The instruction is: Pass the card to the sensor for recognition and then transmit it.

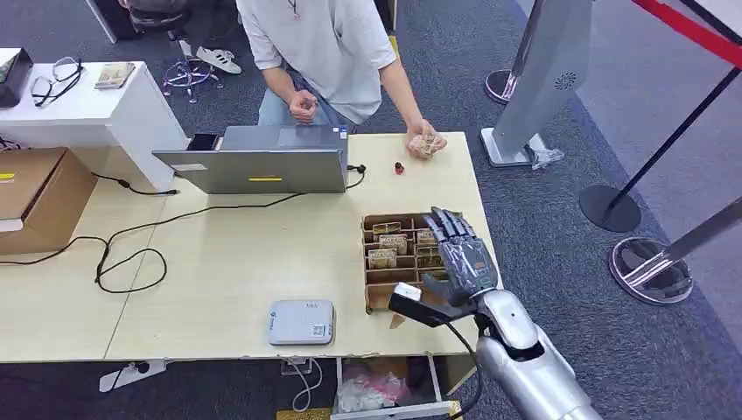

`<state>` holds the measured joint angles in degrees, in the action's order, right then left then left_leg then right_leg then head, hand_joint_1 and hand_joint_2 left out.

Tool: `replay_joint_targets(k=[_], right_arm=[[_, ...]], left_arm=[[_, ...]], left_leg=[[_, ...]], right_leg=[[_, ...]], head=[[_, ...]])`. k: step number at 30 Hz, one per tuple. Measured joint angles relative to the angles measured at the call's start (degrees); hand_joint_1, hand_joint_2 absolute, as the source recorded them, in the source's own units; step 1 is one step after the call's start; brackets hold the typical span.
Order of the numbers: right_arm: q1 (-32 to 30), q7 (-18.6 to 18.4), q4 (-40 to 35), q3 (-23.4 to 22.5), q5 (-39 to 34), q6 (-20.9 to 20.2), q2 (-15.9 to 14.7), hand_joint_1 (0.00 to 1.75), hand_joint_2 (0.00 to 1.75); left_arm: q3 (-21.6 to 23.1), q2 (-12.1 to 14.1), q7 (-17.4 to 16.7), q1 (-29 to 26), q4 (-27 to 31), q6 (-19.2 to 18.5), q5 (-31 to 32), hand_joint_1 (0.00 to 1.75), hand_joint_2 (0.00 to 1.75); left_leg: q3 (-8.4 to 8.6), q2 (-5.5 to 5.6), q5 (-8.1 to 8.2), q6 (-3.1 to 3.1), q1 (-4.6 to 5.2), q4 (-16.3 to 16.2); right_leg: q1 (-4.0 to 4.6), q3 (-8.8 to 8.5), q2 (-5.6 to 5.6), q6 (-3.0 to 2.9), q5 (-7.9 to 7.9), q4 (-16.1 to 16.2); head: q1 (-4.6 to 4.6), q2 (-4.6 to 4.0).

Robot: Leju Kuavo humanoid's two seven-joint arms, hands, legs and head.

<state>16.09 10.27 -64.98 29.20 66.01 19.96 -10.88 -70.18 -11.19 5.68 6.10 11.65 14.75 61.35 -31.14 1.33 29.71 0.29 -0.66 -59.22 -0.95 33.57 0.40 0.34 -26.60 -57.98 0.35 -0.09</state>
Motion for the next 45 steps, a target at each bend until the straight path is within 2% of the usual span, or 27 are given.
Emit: replay_joint_targets(k=[2, 4, 5, 8, 11, 15, 16, 29, 30, 32, 33, 36, 37, 39, 40, 43, 45], right_arm=[[0.13, 0.0, 0.13, 0.09, 0.0, -0.02, 0.02, 0.38, 1.75], [0.26, -0.02, 0.35, 0.15, 0.0, -0.02, 0.02, 0.63, 1.75], [0.28, -0.02, 0.35, 0.22, 0.0, -0.02, 0.02, 0.63, 1.75], [0.38, -0.02, 0.39, 0.44, 0.0, -0.02, 0.02, 0.82, 1.75], [0.52, -0.02, 0.52, 0.63, 0.0, -0.09, 0.02, 0.82, 1.75], [0.57, -0.04, 0.52, 0.77, 0.0, -0.15, 0.02, 0.93, 1.75], [0.58, -0.04, 0.52, 0.79, 0.0, -0.15, 0.02, 0.87, 1.75], [0.59, -0.44, 0.5, 0.94, 0.04, -0.22, 0.09, 0.87, 1.75], [0.59, -0.44, 0.52, 0.94, 0.04, -0.22, 0.09, 0.77, 1.75], [0.59, -0.46, 0.5, 0.98, 0.04, -0.26, 0.09, 0.79, 1.75], [0.59, -0.48, 0.5, 1.01, 0.07, -0.26, 0.09, 0.86, 1.75], [0.61, -0.57, 0.5, 1.07, 0.22, -0.37, 0.09, 0.86, 1.75], [0.64, -0.7, 0.5, 1.11, 0.37, -0.46, 0.09, 0.93, 1.75], [0.76, -0.85, 0.52, 1.25, 0.52, -0.77, 0.09, 0.94, 1.75], [0.89, -0.85, 0.61, 1.33, 0.57, -0.9, 0.11, 0.89, 1.75], [1.48, -1.0, 1.2, 1.68, 0.79, -1.49, 0.11, 1.22, 1.75], [1.87, -1.03, 1.62, 1.92, 0.92, -1.57, 0.11, 1.31, 1.75]], left_arm=[[0.0, 0.02, 0.0, 0.01, 0.0, 0.0, 0.0, 0.0, 0.0], [0.0, 0.02, 0.0, 0.01, 0.0, 0.0, 0.0, 0.0, 0.0], [0.0, 0.02, 0.0, 0.0, 0.0, 0.0, 0.0, 0.0, 0.0], [0.0, 0.04, 0.0, 0.01, 0.0, 0.0, 0.0, 0.0, 0.0], [0.0, 0.13, -0.18, 0.0, 0.0, 0.0, 0.11, 0.0, 0.0], [0.0, 0.24, -0.33, 0.0, 0.0, -0.04, 0.17, 0.0, 0.0], [0.0, 0.26, -0.33, 0.0, 0.0, -0.07, 0.2, 0.0, 0.0], [0.0, 0.37, -0.42, 0.01, 0.0, -0.17, 0.33, 0.0, 0.0], [0.0, 0.37, -0.39, 0.0, 0.0, -0.18, 0.33, 0.0, 0.0], [0.0, 0.37, -0.42, 0.0, 0.0, -0.17, 0.31, 0.0, 0.0], [0.0, 0.37, -0.41, 0.0, 0.0, -0.17, 0.31, 0.0, 0.0], [0.0, 0.37, -0.42, 0.0, 0.0, -0.2, 0.31, 0.0, 0.0], [0.0, 0.37, -0.42, 0.0, 0.0, -0.2, 0.31, 0.0, 0.0], [0.0, 0.37, -0.42, 0.0, 0.0, -0.33, 0.31, 0.0, 0.0], [0.0, 0.37, -0.39, 0.0, 0.0, -0.33, 0.31, 0.0, 0.0], [0.0, 0.37, -0.4, 0.0, 0.0, -0.33, 0.33, 0.0, 0.0], [0.0, 0.39, -0.42, 0.0, 0.0, -0.33, 0.33, 0.0, 0.0]], left_leg=[[0.0, 0.0, 0.0, 0.0, 0.0, 0.0], [0.0, 0.0, 0.0, 0.0, 0.0, 0.0], [0.0, 0.0, 0.0, 0.0, 0.0, 0.0], [0.0, 0.0, 0.0, 0.0, 0.0, 0.0], [0.0, 0.0, 0.0, 0.0, 0.0, 0.0], [0.0, 0.0, 0.0, 0.0, 0.0, 0.0], [0.0, 0.0, 0.0, 0.0, 0.0, 0.0], [0.0, 0.0, 0.0, 0.0, 0.0, 0.0], [0.0, 0.0, 0.0, 0.0, 0.0, 0.0], [0.0, 0.0, 0.0, 0.0, 0.0, 0.0], [0.0, 0.0, 0.0, 0.0, 0.0, 0.0], [0.0, 0.0, 0.0, 0.0, 0.0, 0.0], [0.0, 0.0, 0.0, 0.0, 0.0, 0.0], [-0.01, 0.0, 0.0, 0.0, 0.0, 0.0], [0.0, 0.0, 0.0, 0.0, 0.0, 0.0], [0.01, 0.0, 0.0, 0.0, 0.0, 0.0], [0.01, 0.0, 0.0, 0.0, 0.0, 0.0]], right_leg=[[0.0, 0.0, 0.0, 0.0, 0.0, 0.0], [0.0, 0.0, 0.0, 0.0, 0.0, 0.0], [0.0, 0.0, 0.0, 0.0, 0.0, 0.0], [0.0, 0.0, 0.0, 0.0, 0.0, 0.0], [0.0, 0.0, 0.0, 0.0, 0.0, 0.0], [0.0, 0.0, 0.0, 0.0, 0.0, 0.0], [0.0, 0.0, 0.0, 0.0, 0.0, 0.0], [0.0, 0.0, 0.0, 0.0, 0.0, 0.0], [0.0, 0.0, 0.0, 0.0, 0.0, 0.0], [0.0, 0.0, 0.0, 0.0, 0.0, 0.0], [0.0, 0.0, 0.0, 0.0, 0.0, 0.0], [0.0, 0.0, 0.0, 0.0, 0.0, 0.0], [0.0, 0.0, 0.0, 0.0, 0.0, 0.0], [0.0, 0.0, 0.0, 0.0, 0.0, 0.0], [0.0, 0.0, 0.0, 0.0, 0.0, 0.0], [0.0, 0.0, 0.0, 0.0, 0.0, 0.0], [0.0, 0.0, 0.0, 0.0, 0.0, 0.0]], head=[[0.0, 0.0], [0.0, 0.0], [0.0, 0.0], [0.0, 0.0], [0.0, 0.0], [0.0, 0.0], [0.0, 0.0], [0.0, 0.0], [0.0, 0.0], [0.0, 0.0], [0.0, 0.0], [0.0, 0.0], [0.0, 0.0], [0.0, 0.0], [0.0, 0.0], [0.0, 0.0], [0.0, 0.0]])
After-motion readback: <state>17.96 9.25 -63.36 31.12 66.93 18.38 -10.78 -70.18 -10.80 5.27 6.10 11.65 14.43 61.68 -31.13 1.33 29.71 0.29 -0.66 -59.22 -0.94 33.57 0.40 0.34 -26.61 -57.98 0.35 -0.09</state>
